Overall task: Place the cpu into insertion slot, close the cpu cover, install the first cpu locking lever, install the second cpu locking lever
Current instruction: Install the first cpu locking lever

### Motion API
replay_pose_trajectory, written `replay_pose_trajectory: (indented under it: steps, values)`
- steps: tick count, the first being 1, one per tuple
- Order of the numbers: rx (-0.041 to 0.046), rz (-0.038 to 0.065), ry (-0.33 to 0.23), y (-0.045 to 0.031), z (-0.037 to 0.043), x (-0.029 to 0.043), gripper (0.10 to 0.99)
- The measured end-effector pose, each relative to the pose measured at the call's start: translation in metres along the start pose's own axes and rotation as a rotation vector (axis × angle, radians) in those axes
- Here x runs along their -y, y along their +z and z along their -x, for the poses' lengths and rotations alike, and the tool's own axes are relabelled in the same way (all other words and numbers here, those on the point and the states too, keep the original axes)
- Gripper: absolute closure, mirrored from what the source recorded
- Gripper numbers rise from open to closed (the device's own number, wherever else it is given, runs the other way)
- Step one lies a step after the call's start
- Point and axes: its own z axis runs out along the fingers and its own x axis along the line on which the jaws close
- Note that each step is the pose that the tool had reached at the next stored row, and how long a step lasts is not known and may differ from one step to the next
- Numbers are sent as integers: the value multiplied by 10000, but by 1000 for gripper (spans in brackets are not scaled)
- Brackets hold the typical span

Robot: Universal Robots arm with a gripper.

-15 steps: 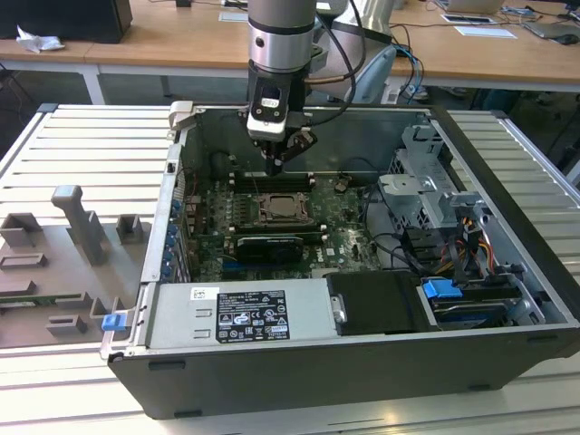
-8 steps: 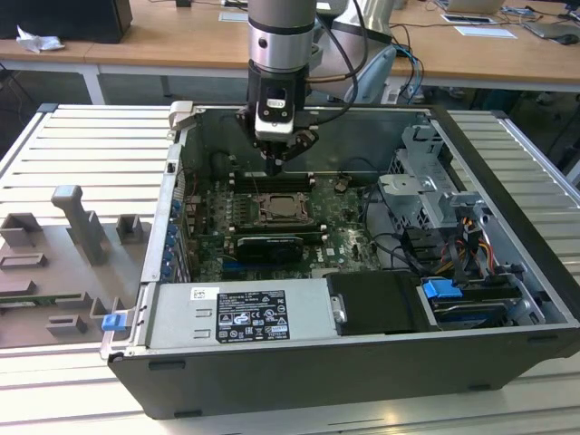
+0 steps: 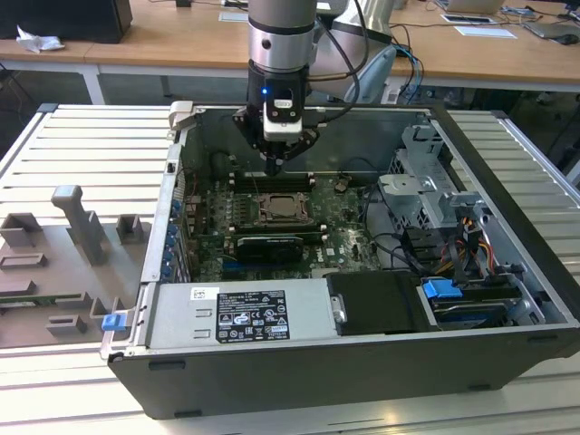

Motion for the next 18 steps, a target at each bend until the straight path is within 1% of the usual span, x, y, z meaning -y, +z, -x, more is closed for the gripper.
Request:
replay_pose_trajectory:
  steps: [1,3,8,11,12,14,18]
  values:
    - [-5,-4,-290,0,0,0,980]
    - [-11,-8,-581,0,0,0,980]
    - [-33,-26,-1723,1,0,0,980]
    - [-43,-33,-2245,1,0,0,980]
    - [-49,-38,-2541,1,0,0,980]
    - [-56,-43,-2895,2,0,0,980]
    - [-75,-59,-3893,2,0,0,980]
